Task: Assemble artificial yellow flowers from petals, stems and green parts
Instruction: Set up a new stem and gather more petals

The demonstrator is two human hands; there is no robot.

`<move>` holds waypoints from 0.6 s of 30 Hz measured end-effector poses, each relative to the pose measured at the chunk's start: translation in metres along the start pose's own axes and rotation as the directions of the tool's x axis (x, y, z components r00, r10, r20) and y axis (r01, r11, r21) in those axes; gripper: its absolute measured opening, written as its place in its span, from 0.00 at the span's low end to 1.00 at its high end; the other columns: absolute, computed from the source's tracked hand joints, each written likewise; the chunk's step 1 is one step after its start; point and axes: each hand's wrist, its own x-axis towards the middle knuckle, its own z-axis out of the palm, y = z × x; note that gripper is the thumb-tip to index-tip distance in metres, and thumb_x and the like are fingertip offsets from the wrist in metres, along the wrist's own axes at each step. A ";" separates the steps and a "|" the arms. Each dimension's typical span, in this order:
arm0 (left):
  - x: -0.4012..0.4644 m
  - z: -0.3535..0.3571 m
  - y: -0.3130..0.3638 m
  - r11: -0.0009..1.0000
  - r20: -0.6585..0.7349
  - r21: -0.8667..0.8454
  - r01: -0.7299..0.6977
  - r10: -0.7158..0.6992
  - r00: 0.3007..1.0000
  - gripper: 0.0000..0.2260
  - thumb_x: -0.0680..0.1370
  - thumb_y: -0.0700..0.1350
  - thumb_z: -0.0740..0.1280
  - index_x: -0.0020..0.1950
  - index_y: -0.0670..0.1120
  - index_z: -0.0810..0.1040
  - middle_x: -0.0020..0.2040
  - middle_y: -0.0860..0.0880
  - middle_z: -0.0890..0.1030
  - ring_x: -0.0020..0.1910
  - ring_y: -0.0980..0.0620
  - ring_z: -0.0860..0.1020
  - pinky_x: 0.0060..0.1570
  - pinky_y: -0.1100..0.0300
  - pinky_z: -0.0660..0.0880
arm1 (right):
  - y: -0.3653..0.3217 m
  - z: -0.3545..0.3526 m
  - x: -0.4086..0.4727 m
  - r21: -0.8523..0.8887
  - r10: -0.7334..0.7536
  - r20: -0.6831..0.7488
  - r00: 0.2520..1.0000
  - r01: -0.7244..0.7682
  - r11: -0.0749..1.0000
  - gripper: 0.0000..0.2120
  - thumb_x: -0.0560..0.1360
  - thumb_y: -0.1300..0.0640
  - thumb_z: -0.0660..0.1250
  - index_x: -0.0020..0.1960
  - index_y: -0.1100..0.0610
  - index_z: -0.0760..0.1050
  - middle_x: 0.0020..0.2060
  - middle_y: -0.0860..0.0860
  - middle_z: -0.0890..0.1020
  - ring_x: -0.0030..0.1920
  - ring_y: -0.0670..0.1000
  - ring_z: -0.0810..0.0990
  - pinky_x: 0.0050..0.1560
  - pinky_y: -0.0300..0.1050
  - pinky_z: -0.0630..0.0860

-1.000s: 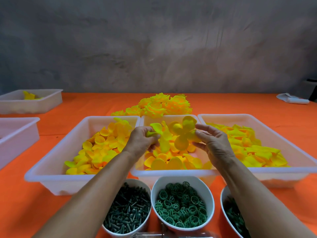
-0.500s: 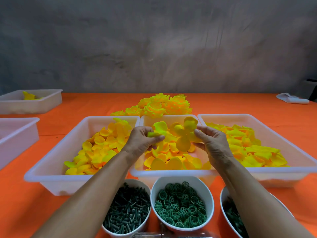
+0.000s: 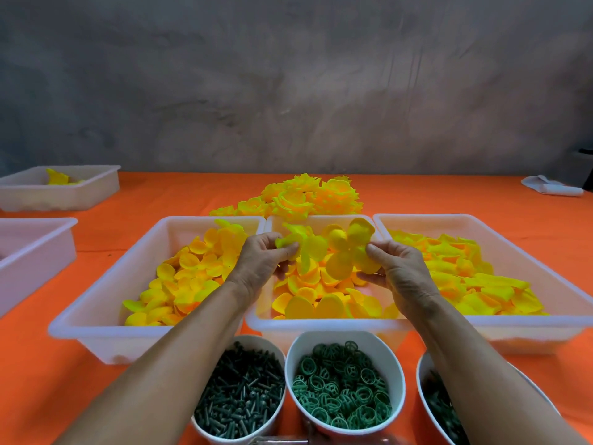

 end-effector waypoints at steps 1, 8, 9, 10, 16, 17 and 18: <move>0.000 0.000 0.000 1.000 -0.003 0.007 0.001 -0.001 1.000 0.09 0.76 0.36 0.67 0.35 0.40 0.75 0.25 0.48 0.75 0.20 0.55 0.68 0.20 0.65 0.65 | 0.000 0.000 0.000 -0.005 0.001 0.003 1.000 0.000 1.000 0.06 0.77 0.65 0.64 0.42 0.61 0.75 0.38 0.54 0.78 0.39 0.51 0.78 0.37 0.47 0.81; 0.002 0.003 -0.002 0.996 0.025 0.092 -0.005 0.003 1.000 0.22 0.78 0.47 0.65 0.25 0.44 0.65 0.21 0.47 0.68 0.17 0.54 0.62 0.20 0.66 0.59 | 0.003 0.000 0.001 -0.072 -0.002 0.015 1.000 0.003 0.997 0.06 0.76 0.64 0.66 0.40 0.61 0.75 0.37 0.56 0.78 0.37 0.52 0.79 0.32 0.44 0.81; 0.002 0.004 -0.003 0.989 0.033 0.147 -0.007 0.002 0.999 0.23 0.77 0.48 0.66 0.24 0.44 0.66 0.21 0.46 0.69 0.18 0.54 0.62 0.22 0.65 0.60 | 0.003 0.001 0.001 -0.083 -0.002 0.016 1.000 0.003 0.997 0.06 0.76 0.63 0.66 0.40 0.61 0.76 0.36 0.56 0.79 0.36 0.52 0.79 0.31 0.43 0.81; 0.002 0.005 -0.005 0.977 0.046 0.213 -0.010 0.000 0.999 0.22 0.77 0.47 0.67 0.24 0.44 0.68 0.22 0.46 0.70 0.19 0.54 0.63 0.23 0.65 0.60 | 0.004 0.001 0.001 -0.092 -0.003 0.017 1.000 0.004 0.996 0.06 0.75 0.63 0.67 0.39 0.61 0.76 0.36 0.55 0.79 0.36 0.51 0.79 0.30 0.43 0.81; 0.000 0.004 -0.005 0.966 0.096 0.259 -0.007 -0.019 0.995 0.10 0.77 0.38 0.67 0.35 0.43 0.76 0.28 0.51 0.77 0.23 0.58 0.69 0.23 0.67 0.64 | 0.005 0.000 0.002 -0.129 -0.025 0.026 0.999 0.028 0.991 0.07 0.75 0.60 0.67 0.40 0.61 0.76 0.38 0.57 0.79 0.37 0.51 0.80 0.28 0.43 0.80; 0.000 0.004 -0.004 0.970 0.095 0.243 -0.017 -0.007 0.995 0.09 0.77 0.37 0.67 0.36 0.43 0.77 0.29 0.50 0.77 0.24 0.58 0.69 0.24 0.67 0.64 | 0.005 0.000 0.001 -0.131 -0.029 0.024 0.999 0.031 0.991 0.07 0.75 0.60 0.67 0.40 0.62 0.75 0.39 0.57 0.80 0.37 0.51 0.80 0.27 0.44 0.79; -0.001 0.004 -0.003 0.975 0.089 0.222 -0.020 0.000 0.996 0.08 0.77 0.36 0.67 0.37 0.43 0.76 0.29 0.50 0.77 0.24 0.58 0.69 0.23 0.67 0.64 | 0.005 0.001 0.001 -0.134 -0.030 0.020 0.999 0.033 0.991 0.08 0.75 0.59 0.68 0.40 0.62 0.75 0.38 0.57 0.80 0.36 0.51 0.80 0.27 0.44 0.79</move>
